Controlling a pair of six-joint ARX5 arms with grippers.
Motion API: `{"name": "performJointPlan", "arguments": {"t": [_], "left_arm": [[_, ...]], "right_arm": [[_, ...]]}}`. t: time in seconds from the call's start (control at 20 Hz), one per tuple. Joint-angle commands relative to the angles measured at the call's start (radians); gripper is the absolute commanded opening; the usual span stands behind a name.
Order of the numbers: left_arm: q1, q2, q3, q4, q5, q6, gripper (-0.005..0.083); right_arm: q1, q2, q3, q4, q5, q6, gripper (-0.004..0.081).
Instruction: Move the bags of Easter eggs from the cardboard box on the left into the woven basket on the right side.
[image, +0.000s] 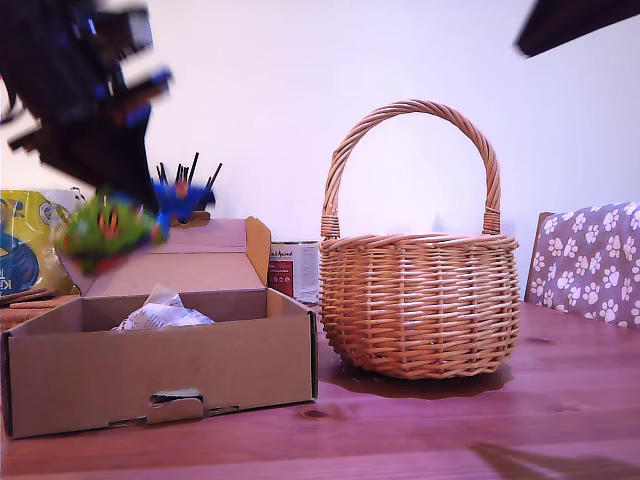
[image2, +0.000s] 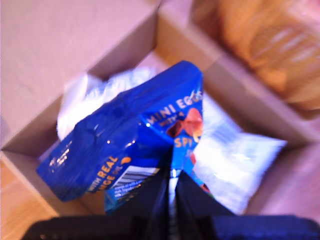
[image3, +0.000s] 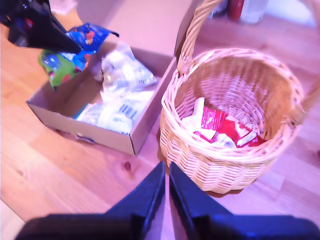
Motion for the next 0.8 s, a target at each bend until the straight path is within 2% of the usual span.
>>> {"name": "performJointPlan", "arguments": {"t": [0.0, 0.15, 0.3, 0.5, 0.75], "left_arm": [[-0.019, -0.029, -0.019, 0.007, 0.031, 0.005, -0.0019], [-0.07, -0.062, -0.019, 0.037, 0.06, -0.005, -0.0019], [-0.142, -0.06, -0.019, 0.121, 0.096, -0.025, -0.0019], [-0.27, -0.052, -0.019, 0.319, 0.126, -0.042, -0.0019], [-0.35, 0.053, -0.019, 0.603, 0.094, -0.048, -0.0019]], "right_arm": [[-0.003, -0.041, -0.071, 0.01, -0.003, -0.002, -0.0013], [-0.004, -0.163, -0.132, -0.008, 0.002, 0.01, -0.0013], [-0.004, -0.24, -0.135, -0.076, 0.027, 0.055, -0.0013], [-0.004, -0.315, -0.135, -0.126, 0.036, 0.055, -0.0013], [-0.003, -0.378, -0.135, -0.126, 0.047, 0.055, -0.0013]]}}
